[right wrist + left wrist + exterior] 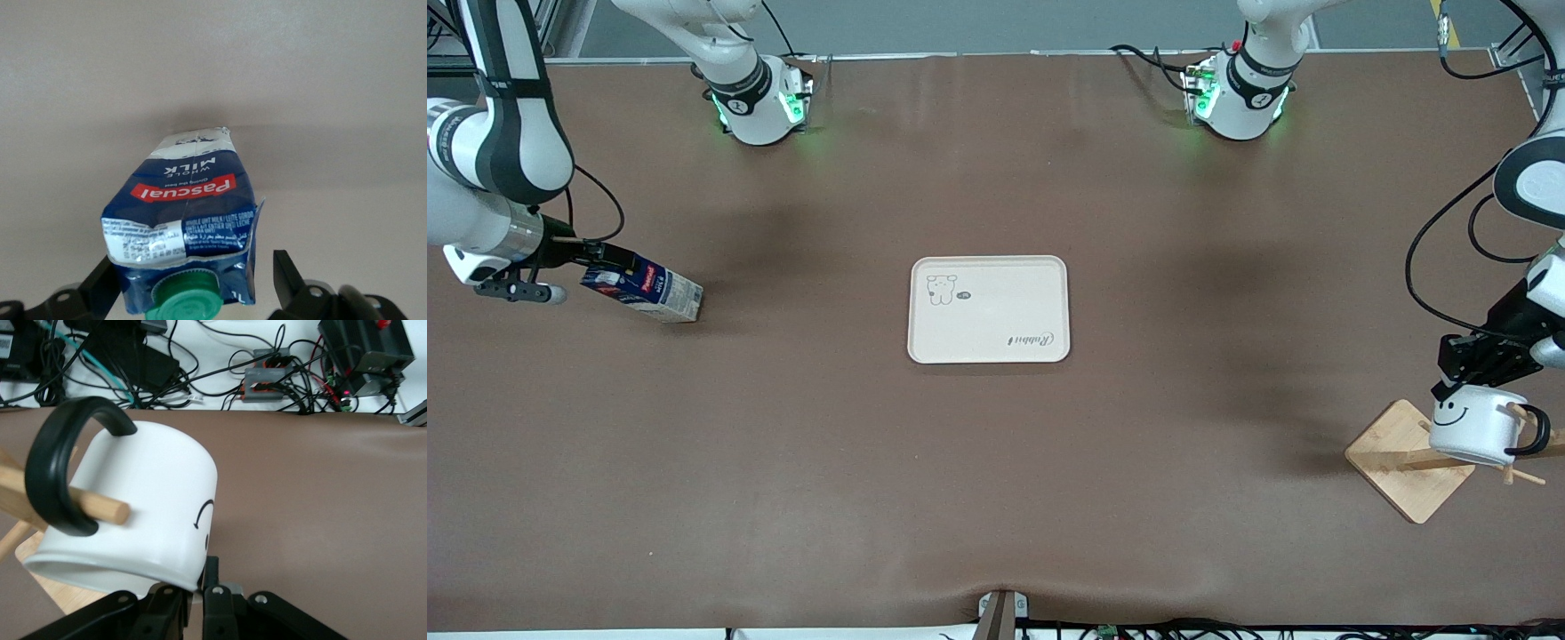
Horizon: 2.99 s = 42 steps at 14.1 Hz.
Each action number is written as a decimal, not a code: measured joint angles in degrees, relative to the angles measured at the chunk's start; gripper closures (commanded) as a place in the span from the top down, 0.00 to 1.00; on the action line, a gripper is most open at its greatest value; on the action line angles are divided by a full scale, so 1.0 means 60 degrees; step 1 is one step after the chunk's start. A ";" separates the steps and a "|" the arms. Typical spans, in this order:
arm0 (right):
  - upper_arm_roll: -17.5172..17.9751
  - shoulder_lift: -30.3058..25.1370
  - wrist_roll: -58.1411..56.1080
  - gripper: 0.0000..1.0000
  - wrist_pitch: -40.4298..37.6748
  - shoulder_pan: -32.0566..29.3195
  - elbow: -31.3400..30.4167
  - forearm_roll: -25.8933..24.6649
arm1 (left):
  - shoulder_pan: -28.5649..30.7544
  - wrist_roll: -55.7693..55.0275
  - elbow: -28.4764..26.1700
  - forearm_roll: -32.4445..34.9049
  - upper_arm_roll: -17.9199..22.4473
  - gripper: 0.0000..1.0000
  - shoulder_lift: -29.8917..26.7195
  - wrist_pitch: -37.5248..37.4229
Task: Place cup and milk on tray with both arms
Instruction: 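Grasp the white mug rim with the left gripper and lift it off the tree, then carry the mug with the left gripper over the white tray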
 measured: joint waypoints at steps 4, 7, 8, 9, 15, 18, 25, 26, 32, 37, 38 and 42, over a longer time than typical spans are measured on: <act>0.0000 -0.0023 0.0001 0.51 0.0001 -0.0007 -0.0026 0.0023 | 0.0003 -0.0619 -0.0143 0.0087 -0.0272 0.00 -0.0421 -0.0453; -0.0001 -0.0061 0.0001 0.35 0.0004 -0.0016 -0.0039 0.0025 | -0.0025 -0.2995 -0.0139 0.1248 -0.0899 0.00 -0.0807 -0.0964; -0.0001 -0.0073 0.0001 0.33 0.0011 -0.0022 -0.0039 0.0025 | -0.0031 -0.3923 -0.0135 0.1742 -0.1149 0.00 -0.0949 -0.1128; 0.0000 -0.0082 0.0001 0.31 0.0016 -0.0023 -0.0039 0.0027 | -0.0040 -0.4670 -0.0133 0.2077 -0.1381 0.00 -0.1071 -0.1277; 0.0000 -0.0120 0.0001 0.25 -0.0371 -0.0026 0.0610 0.0032 | -0.0046 -0.7508 -0.0146 0.2507 -0.2561 0.00 -0.1209 -0.2188; -0.0003 -0.0095 0.0001 0.24 -0.1544 -0.0036 0.1863 0.0032 | -0.0066 -0.9857 -0.0166 0.4017 -0.3666 0.00 -0.1089 -0.2292; -0.0006 0.1283 0.0001 0.24 -0.4141 -0.0164 0.5761 0.0030 | -0.1110 -1.2359 0.0166 0.4958 -0.5064 0.00 -0.0426 -0.3670; -0.0006 0.1469 0.0001 0.24 -0.4315 -0.0181 0.6132 0.0032 | -0.1370 -1.2639 0.0415 0.4969 -0.5063 0.00 -0.0183 -0.4309; 0.0151 0.1959 -0.0001 0.24 -0.4399 -0.0098 0.6968 0.0053 | -0.3259 -1.5487 0.1667 0.5367 -0.5060 0.00 0.1711 -0.5609; 0.0229 0.2040 0.0044 0.25 -0.4664 0.0392 0.7089 0.0062 | -0.4937 -1.7744 0.2834 0.5380 -0.5018 0.00 0.3563 -0.5627; 0.0232 0.2050 0.0120 0.25 -0.4810 0.0519 0.7089 0.0063 | -0.5189 -1.7995 0.3070 0.5384 -0.5009 0.00 0.3950 -0.5627; 0.0239 0.2139 0.0315 0.25 -0.5042 0.1017 0.7089 0.0067 | -0.5522 -1.8164 0.3485 0.5386 -0.4922 0.00 0.5011 -0.5646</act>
